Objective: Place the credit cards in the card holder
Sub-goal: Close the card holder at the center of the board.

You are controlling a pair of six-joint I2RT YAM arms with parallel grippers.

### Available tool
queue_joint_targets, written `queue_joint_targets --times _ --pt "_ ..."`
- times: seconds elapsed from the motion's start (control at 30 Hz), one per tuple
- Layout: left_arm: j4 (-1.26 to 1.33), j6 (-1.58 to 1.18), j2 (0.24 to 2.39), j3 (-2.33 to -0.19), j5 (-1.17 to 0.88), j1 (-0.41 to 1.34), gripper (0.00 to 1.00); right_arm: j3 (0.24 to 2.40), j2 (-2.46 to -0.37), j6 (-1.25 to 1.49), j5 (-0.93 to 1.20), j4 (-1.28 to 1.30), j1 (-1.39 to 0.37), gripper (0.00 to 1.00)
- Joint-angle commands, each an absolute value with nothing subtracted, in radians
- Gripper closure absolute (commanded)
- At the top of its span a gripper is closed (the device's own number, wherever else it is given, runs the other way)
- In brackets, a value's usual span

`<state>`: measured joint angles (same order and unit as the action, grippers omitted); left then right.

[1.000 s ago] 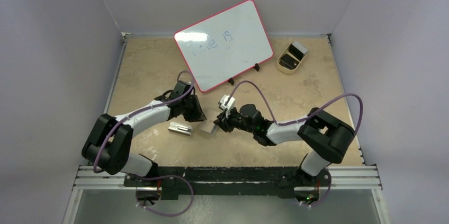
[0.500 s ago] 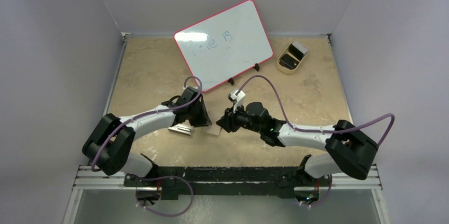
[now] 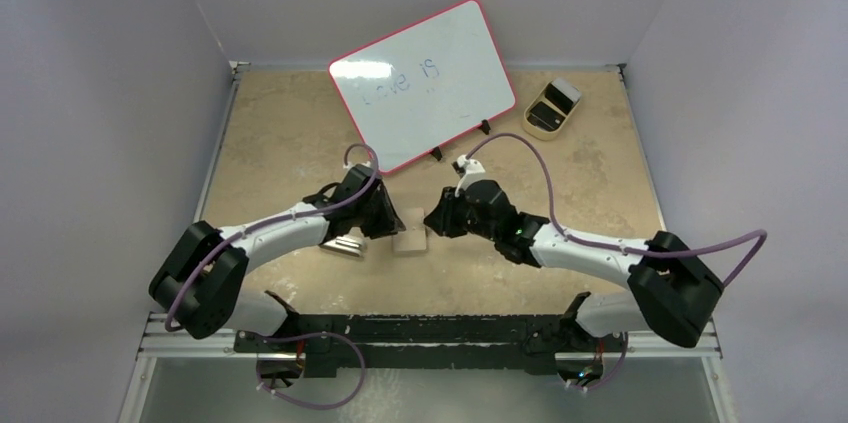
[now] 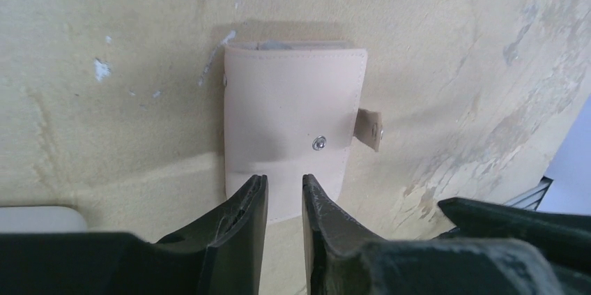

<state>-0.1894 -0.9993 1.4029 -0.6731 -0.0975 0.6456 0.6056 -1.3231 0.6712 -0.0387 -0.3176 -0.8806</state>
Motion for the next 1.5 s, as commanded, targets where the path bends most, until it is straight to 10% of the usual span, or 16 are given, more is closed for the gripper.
queue_joint_targets --times 0.0,1.47 --pt "-0.220 -0.945 1.357 -0.725 -0.066 0.605 0.74 0.631 -1.333 0.737 0.102 -0.359 -0.765 0.75" --pt "-0.175 -0.880 1.543 -0.768 -0.087 0.596 0.85 0.778 -1.647 0.757 0.257 -0.376 -0.732 0.76"
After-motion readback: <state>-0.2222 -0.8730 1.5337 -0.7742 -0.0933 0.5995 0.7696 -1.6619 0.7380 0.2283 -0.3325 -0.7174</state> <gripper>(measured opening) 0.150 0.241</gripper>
